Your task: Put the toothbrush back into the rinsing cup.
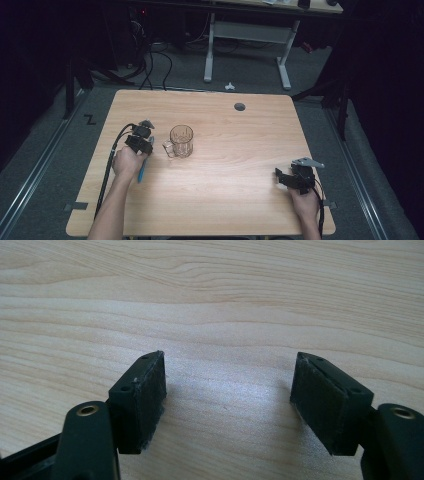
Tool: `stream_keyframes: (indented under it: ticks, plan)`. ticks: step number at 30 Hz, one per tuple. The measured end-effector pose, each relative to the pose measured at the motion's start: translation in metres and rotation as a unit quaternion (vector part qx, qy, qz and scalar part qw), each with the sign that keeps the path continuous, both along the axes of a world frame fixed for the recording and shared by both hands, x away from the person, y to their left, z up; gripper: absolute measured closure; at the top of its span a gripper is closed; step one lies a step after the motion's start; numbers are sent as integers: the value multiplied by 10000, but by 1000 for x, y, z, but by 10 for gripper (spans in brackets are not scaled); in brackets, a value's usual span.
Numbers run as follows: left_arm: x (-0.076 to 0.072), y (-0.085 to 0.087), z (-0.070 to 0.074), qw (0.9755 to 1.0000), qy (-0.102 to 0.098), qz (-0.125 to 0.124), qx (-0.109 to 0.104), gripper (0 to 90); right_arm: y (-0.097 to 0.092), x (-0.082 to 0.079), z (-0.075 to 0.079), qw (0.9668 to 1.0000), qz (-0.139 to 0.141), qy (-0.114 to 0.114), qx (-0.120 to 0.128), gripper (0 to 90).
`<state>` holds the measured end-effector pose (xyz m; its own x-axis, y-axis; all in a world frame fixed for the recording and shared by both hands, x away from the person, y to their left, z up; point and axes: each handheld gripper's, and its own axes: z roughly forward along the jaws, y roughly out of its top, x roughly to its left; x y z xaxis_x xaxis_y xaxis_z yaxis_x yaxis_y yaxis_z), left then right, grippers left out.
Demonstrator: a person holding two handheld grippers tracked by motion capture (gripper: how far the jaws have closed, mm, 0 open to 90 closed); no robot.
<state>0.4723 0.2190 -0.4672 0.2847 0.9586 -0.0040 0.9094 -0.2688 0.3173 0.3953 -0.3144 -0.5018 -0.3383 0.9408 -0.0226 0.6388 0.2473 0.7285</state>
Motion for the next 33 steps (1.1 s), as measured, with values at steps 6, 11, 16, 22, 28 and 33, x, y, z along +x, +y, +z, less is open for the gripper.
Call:
stream_keyframes:
  ticks: [6, 11, 16, 22, 28, 33]
  plan:
    - [0, 0, 0, 10000, 9, -29, 0, 791, 0, 0, 0, 10000, -5, 4, 4, 305]
    - [0, 1, 0, 10000, -15, -38, -15, 794, 0, 0, 0, 10000, -4, 4, 2, 305]
    - [0, 0, 0, 10000, -17, -64, -29, 795, 0, 0, 0, 10000, -2, 1, 3, 305]
    - [-2, 1, 3, 9999, -55, -62, -70, 795, 0, 0, 0, 10000, -7, 3, 2, 305]
    - [-5, 4, 11, 9997, -155, -51, -156, 795, 0, 0, 0, 10000, -8, 5, 5, 305]
    - [-9, 5, 17, 9995, -246, -57, -198, 795, 0, 0, 0, 10000, -5, 3, 2, 305]
